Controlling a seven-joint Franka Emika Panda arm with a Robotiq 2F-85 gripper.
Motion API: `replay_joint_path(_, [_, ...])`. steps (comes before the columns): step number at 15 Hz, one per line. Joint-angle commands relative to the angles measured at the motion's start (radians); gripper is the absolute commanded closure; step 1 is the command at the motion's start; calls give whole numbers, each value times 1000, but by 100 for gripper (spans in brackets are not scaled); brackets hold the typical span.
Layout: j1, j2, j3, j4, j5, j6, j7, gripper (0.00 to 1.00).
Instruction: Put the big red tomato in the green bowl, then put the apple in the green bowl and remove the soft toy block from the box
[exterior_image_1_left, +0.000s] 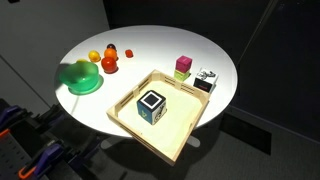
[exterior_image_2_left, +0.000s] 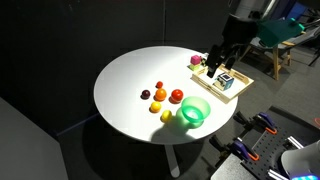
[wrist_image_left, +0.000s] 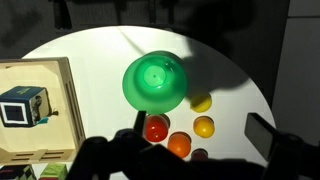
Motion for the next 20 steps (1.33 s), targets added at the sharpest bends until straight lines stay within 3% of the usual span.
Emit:
replay_joint_path(1, [-18,113,-24,100,1,6,-36,0])
replay_joint_path(12, [-49,398,-76,316,-26,28,-63,0])
replay_joint_path(20, [-56,567,-102,373,-93,166,-51,0])
